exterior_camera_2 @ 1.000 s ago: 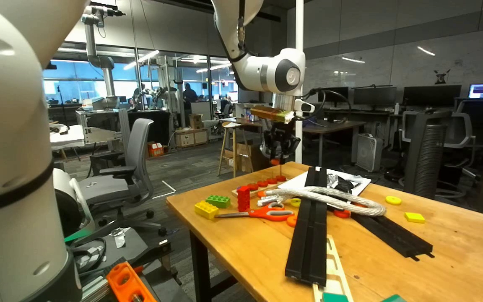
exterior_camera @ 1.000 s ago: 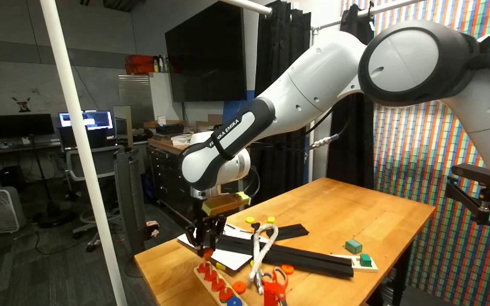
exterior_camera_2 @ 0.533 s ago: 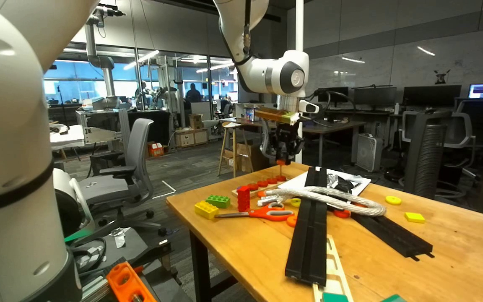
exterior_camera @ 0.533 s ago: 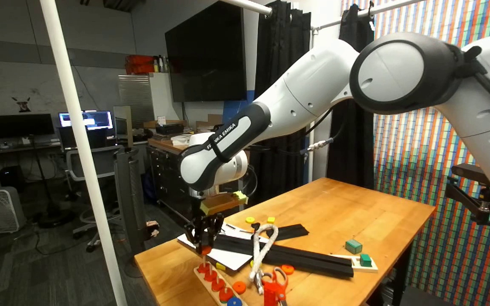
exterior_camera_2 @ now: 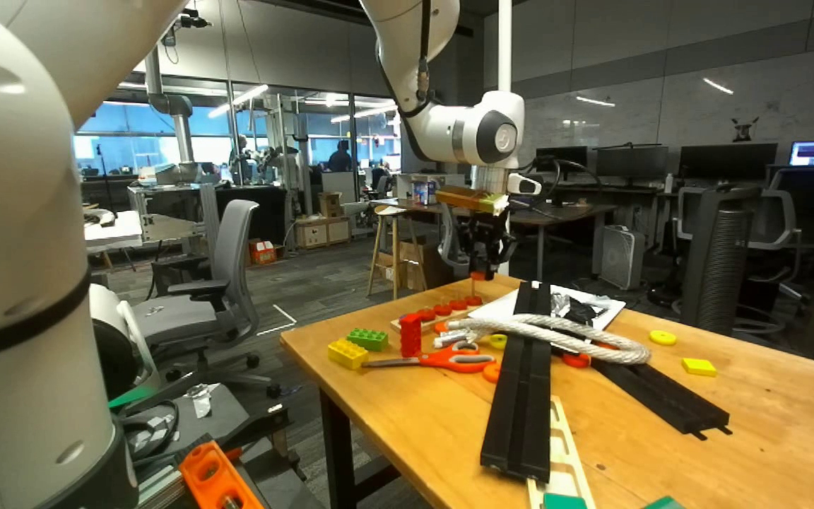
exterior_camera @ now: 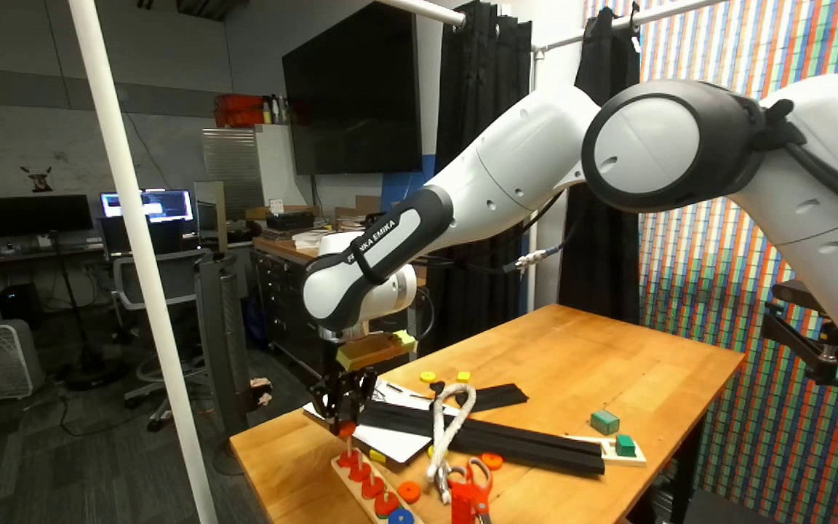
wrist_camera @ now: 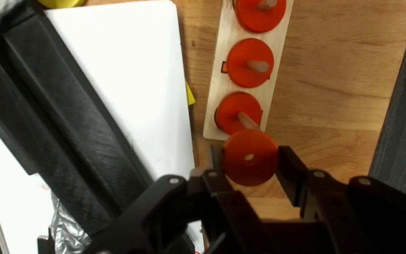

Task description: Pick up the orange ring on the right and place it on the wooden board

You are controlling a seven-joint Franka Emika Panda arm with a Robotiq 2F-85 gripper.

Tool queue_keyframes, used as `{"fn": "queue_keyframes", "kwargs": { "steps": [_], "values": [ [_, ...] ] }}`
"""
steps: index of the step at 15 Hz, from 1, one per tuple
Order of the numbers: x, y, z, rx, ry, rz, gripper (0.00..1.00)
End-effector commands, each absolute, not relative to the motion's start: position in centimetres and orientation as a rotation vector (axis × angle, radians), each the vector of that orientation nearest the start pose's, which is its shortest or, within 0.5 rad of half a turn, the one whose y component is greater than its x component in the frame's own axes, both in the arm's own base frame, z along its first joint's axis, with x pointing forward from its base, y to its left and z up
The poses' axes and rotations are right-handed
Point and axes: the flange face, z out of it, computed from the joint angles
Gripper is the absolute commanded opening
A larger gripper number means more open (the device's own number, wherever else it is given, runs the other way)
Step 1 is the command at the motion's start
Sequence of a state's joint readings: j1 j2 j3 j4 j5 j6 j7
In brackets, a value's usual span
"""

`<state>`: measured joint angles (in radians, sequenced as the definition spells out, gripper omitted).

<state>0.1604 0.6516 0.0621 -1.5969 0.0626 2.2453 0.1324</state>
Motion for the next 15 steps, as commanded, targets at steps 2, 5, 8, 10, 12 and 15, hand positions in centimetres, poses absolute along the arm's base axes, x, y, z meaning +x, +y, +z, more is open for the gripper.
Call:
{"fn": "queue_keyframes", "kwargs": {
  "steps": [2, 5, 8, 10, 12, 15],
  "values": [
    [68.44, 15.26, 25.79, -3.082, -0.047, 0.025, 0.17],
    [68.16, 15.28, 25.75, -3.08, -0.044, 0.053, 0.17],
    [67.93, 15.26, 25.73, -3.077, -0.044, 0.086, 0.17],
    [67.81, 15.29, 25.73, -3.077, -0.045, 0.104, 0.17],
    [67.7, 15.33, 25.68, -3.077, -0.047, 0.119, 0.17],
    [67.67, 15.4, 25.59, -3.074, -0.051, 0.132, 0.17]
  ]
}}
